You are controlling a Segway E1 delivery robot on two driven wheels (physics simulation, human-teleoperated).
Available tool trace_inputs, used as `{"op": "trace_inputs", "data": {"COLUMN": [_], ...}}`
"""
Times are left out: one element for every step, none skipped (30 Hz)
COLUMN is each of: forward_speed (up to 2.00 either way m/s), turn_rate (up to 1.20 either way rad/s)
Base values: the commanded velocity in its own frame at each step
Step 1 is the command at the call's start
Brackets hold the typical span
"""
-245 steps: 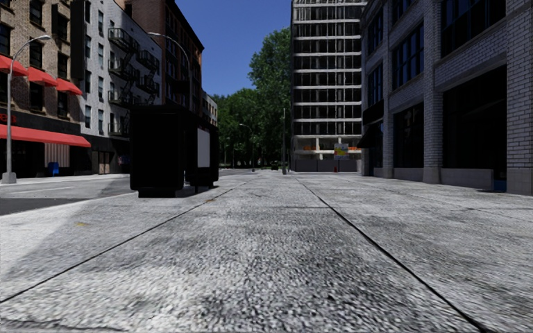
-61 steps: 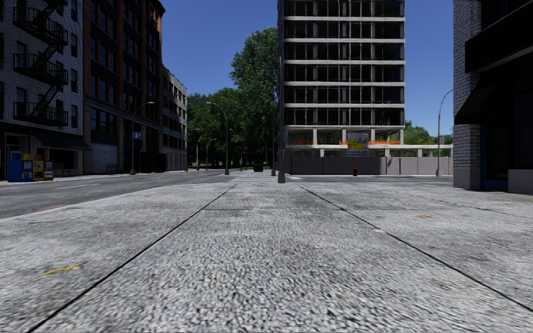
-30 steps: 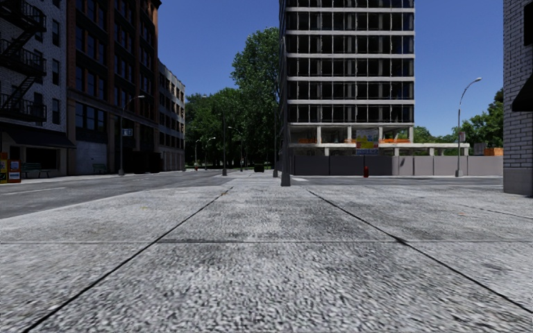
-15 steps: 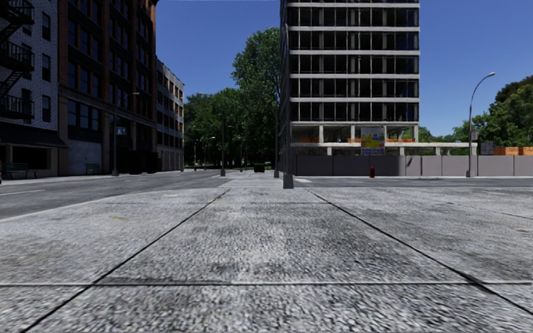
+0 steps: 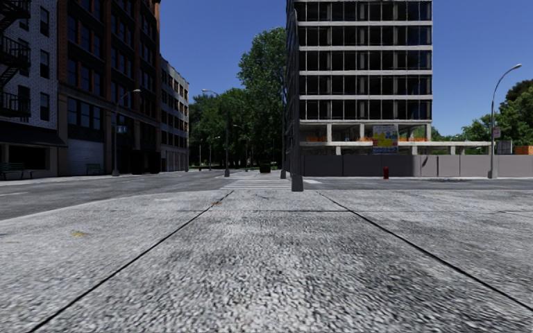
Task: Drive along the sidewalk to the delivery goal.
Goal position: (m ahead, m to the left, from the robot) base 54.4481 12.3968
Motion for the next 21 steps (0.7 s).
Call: {"op": "trace_inputs", "data": {"forward_speed": [2.0,2.0,2.0,2.0,2.0,2.0,2.0,2.0,2.0,2.0,2.0,2.0,2.0,2.0,2.0,2.0,2.0,2.0,2.0,2.0,2.0], "turn_rate": [0.0,0.0,0.0,0.01,0.02,0.03,0.03,0.03,0.03,0.03,0.1,0.17,0.2,0.2,0.21,0.21,0.21,0.21,0.16,0.11,0.11]}}
